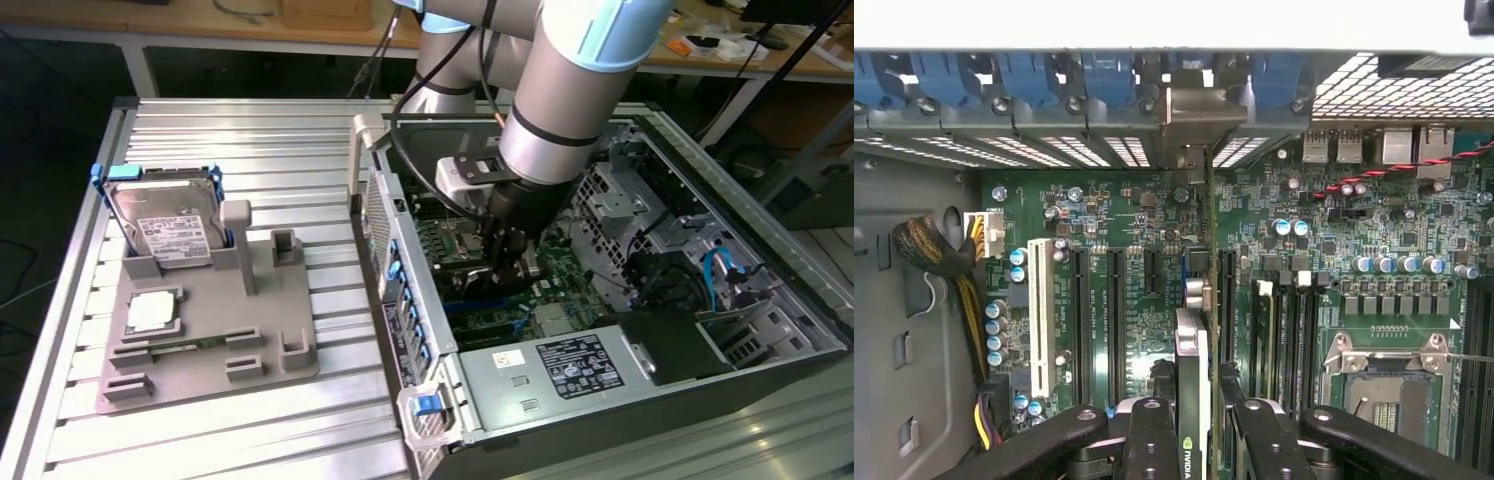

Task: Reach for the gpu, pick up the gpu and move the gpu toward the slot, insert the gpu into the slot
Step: 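Insert the gpu into the slot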

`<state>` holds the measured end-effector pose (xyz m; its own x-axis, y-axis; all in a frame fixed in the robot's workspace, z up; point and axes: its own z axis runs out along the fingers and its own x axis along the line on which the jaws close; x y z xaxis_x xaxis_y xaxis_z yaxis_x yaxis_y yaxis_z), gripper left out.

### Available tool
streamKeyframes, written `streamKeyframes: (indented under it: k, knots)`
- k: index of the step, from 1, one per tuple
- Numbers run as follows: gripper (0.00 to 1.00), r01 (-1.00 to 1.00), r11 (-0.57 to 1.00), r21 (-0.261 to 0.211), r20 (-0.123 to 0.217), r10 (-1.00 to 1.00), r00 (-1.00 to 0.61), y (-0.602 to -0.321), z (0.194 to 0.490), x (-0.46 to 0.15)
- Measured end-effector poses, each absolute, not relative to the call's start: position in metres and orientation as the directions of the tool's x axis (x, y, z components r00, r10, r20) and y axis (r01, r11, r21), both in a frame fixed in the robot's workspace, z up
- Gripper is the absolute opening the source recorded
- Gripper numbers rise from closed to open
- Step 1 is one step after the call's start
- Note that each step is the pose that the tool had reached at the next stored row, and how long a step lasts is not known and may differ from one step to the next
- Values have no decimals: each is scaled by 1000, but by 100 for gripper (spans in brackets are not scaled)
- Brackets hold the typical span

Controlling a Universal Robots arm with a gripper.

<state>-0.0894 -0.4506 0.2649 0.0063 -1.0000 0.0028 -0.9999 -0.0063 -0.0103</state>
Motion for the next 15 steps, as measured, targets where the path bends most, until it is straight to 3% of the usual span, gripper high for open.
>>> streamKeyframes:
  k: [15]
  knots:
    - [27, -1000, -6, -11, 2, -1000, 6, -453, 263, -89]
